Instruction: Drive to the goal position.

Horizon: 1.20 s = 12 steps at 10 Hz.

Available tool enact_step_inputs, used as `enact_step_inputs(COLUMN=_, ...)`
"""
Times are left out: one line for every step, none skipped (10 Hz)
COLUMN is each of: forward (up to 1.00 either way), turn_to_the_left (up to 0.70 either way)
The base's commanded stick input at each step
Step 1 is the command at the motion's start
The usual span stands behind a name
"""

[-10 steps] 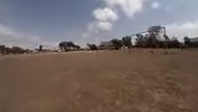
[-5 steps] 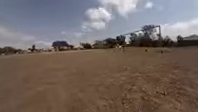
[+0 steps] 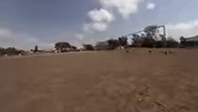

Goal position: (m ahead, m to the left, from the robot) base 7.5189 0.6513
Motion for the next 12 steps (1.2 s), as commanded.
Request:
enact_step_inputs(forward=0.7, turn_to_the_left=0.0)
enact_step_inputs(forward=0.7, turn_to_the_left=0.0)
enact_step_inputs(forward=0.7, turn_to_the_left=0.0)
enact_step_inputs(forward=0.7, turn_to_the_left=0.0)
enact_step_inputs(forward=0.7, turn_to_the_left=0.0)
enact_step_inputs(forward=0.7, turn_to_the_left=0.0)
enact_step_inputs(forward=0.7, turn_to_the_left=0.0)
enact_step_inputs(forward=0.7, turn_to_the_left=0.0)
enact_step_inputs(forward=0.7, turn_to_the_left=0.0)
enact_step_inputs(forward=0.7, turn_to_the_left=0.0)
enact_step_inputs(forward=0.7, turn_to_the_left=0.0)
enact_step_inputs(forward=0.7, turn_to_the_left=0.0)
